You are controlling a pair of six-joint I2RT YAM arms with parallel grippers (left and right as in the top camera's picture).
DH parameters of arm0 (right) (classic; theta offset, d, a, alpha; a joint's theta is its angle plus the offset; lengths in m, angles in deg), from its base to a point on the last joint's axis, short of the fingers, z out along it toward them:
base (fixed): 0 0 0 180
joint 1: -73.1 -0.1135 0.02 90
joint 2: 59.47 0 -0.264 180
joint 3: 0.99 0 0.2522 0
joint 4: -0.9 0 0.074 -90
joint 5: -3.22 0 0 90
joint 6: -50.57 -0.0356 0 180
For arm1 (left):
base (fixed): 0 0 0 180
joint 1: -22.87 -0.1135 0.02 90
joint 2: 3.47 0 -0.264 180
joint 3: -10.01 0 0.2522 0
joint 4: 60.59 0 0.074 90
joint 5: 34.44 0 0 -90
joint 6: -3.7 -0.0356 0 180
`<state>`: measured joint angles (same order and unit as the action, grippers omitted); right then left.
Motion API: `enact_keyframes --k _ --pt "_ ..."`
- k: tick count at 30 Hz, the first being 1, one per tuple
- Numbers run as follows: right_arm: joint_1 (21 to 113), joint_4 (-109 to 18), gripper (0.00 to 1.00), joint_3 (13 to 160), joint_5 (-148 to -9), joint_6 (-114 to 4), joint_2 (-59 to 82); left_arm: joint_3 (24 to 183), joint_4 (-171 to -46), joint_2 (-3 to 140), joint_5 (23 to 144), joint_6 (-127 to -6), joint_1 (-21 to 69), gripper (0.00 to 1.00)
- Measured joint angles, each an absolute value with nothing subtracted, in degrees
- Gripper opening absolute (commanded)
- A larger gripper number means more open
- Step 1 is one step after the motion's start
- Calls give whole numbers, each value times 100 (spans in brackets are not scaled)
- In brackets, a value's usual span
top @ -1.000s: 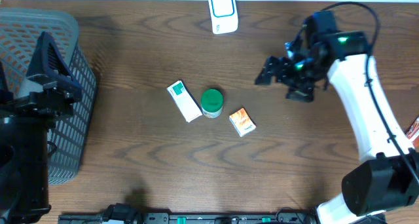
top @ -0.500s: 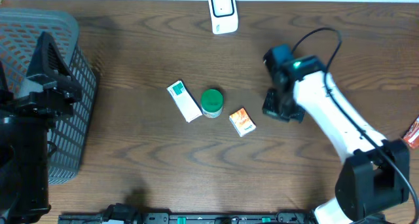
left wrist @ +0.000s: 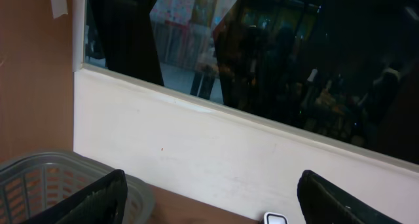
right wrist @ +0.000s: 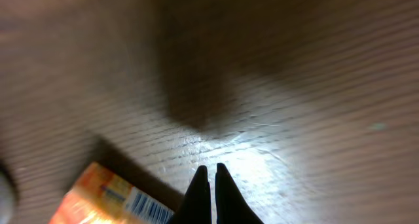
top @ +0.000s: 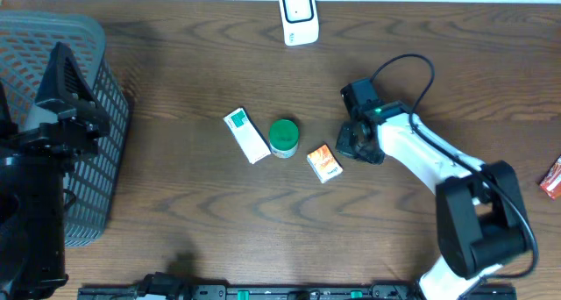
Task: Scan the item barcode
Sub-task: 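Bring the right gripper back over the orange tissue pack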
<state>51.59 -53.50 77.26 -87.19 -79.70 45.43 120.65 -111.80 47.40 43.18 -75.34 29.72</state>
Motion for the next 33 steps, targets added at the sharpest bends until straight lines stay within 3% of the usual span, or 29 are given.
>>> enact_keyframes --k 9,14,19,25,27,29,30,31,32,33 --pt "4944 -5326 1 7776 -7934 -7972 4882 12065 -11180 4740 4318 -7534 2972 83" --pt "4636 -5829 1 7761 -6649 -8248 4991 12065 -11178 4740 4318 -7534 2972 83" --pt "4553 -6589 1 7691 -6459 -8796 5024 12065 -11180 4742 4316 -7534 2972 83" --pt "4499 -6554 4 7687 -6623 -8774 4919 12065 -11180 4740 4318 -7534 2972 83" --pt "4448 -6548 22 7687 -6675 -8606 4724 12065 -11178 4740 4316 -7534 2972 83" --pt "4385 -6574 34 7684 -6704 -8355 4427 12065 -11180 4740 4318 -7534 2972 83" --pt "4381 -6604 46 7684 -6704 -8217 4241 12065 -11180 4740 4316 -7534 2972 83" --pt "4365 -6642 64 7684 -6701 -8058 4040 12065 -11180 4742 4316 -7534 2972 83" --pt "4363 -6696 99 7684 -6690 -7874 3848 12065 -11180 4742 4318 -7534 2972 83" --pt "4361 -6788 99 7687 -6666 -7741 3655 12065 -11180 4740 4318 -7534 2972 83"
